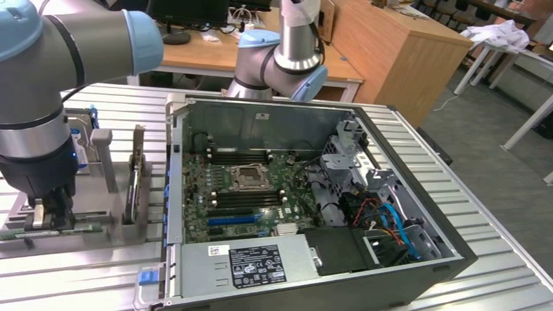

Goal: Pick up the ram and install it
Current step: 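Pick up the ram and move it above insertion slot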

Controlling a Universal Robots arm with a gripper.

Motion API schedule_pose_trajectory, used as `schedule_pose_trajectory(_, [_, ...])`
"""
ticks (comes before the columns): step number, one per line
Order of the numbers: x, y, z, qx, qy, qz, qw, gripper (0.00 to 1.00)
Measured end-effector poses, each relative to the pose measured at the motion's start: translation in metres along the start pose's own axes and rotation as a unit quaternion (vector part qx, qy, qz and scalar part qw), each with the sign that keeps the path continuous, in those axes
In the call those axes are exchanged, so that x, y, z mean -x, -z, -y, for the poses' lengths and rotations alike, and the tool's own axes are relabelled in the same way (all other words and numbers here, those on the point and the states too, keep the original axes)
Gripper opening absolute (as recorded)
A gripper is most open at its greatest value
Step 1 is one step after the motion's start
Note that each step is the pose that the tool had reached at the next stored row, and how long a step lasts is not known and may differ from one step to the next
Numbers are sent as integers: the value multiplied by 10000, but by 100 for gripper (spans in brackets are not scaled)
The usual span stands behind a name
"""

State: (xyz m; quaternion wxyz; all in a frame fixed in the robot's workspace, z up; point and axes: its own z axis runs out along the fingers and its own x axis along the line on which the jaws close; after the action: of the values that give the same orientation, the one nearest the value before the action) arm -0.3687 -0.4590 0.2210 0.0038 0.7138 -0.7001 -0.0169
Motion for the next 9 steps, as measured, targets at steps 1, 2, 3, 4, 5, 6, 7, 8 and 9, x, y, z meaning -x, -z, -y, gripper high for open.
schedule_pose_trajectory(1, [0,10,0,0,0,2,10000,11])
schedule_pose_trajectory(2, [0,20,0,0,0,4,10000,11])
schedule_pose_trajectory(3, [0,31,-1,0,0,7,10000,11])
schedule_pose_trajectory(4, [1,41,-1,-1,1,11,10000,11])
schedule_pose_trajectory(5, [1,52,-1,0,0,14,10000,11])
schedule_pose_trajectory(6, [1,62,-1,0,1,18,10000,11])
schedule_pose_trajectory(7, [1,71,-2,-1,1,21,10000,11])
schedule_pose_trajectory(8, [1,81,-2,-1,1,25,10000,11])
schedule_pose_trajectory(9, [2,90,-2,-1,1,30,10000,11])
